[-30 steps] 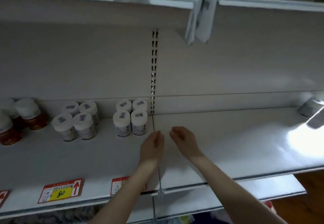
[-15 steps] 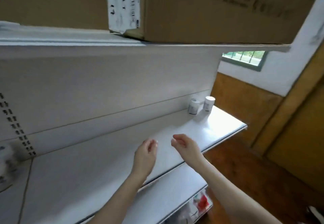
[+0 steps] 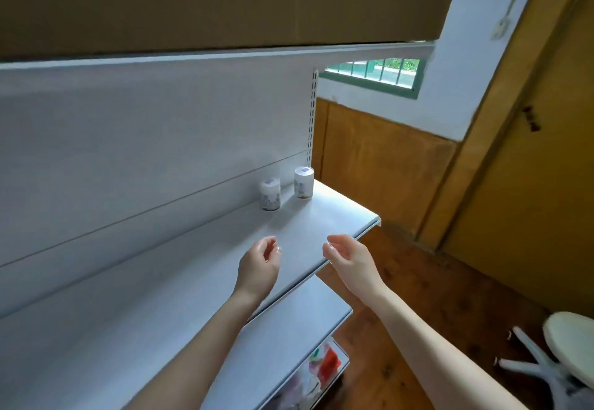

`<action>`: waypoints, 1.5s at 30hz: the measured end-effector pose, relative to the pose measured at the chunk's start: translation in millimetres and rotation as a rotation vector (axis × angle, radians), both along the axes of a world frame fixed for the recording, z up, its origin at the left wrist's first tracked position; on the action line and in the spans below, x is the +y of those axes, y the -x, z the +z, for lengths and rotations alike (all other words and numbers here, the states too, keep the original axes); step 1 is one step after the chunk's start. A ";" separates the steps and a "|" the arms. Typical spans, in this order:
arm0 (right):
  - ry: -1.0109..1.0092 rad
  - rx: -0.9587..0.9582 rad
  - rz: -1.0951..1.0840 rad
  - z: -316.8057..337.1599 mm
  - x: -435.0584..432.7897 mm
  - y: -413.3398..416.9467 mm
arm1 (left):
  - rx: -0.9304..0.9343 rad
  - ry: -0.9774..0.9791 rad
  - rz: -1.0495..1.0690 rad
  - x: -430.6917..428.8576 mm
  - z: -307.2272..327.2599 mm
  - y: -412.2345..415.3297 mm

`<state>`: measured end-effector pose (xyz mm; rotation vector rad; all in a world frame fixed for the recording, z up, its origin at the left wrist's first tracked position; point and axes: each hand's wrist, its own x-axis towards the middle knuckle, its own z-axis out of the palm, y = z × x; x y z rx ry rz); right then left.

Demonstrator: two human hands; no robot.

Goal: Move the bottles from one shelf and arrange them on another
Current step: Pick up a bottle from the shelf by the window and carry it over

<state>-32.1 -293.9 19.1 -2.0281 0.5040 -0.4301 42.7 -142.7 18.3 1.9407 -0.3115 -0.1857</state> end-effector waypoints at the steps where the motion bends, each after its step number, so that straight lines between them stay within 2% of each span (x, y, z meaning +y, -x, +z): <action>1: -0.004 0.010 0.008 -4.7 -5.7 -9.1 | 0.012 -0.011 0.006 -4.9 -5.2 -12.0; 10: 0.003 0.130 0.142 -23.4 -57.2 -137.3 | 0.053 -0.064 0.144 -55.9 -32.5 -127.8; 14: -0.030 0.140 0.214 -27.7 -63.7 -189.7 | 0.004 -0.158 0.195 -70.1 -31.2 -163.5; 19: -0.112 0.178 0.295 -40.9 -59.8 -231.2 | 0.046 -0.199 0.132 -79.4 -38.2 -191.9; 22: -0.143 0.143 0.367 -47.7 -58.4 -242.8 | 0.065 -0.160 0.125 -81.7 -40.3 -195.4; 28: -0.203 0.080 0.432 -36.2 -64.9 -231.2 | 0.069 -0.014 0.226 -71.7 -36.9 -176.3; 36: -0.287 0.027 0.600 -3.1 -48.5 -177.1 | -0.002 0.210 0.455 -45.6 -9.9 -94.3; 45: -0.278 0.062 0.842 23.1 18.4 -115.5 | -0.059 0.245 0.671 18.6 9.1 5.8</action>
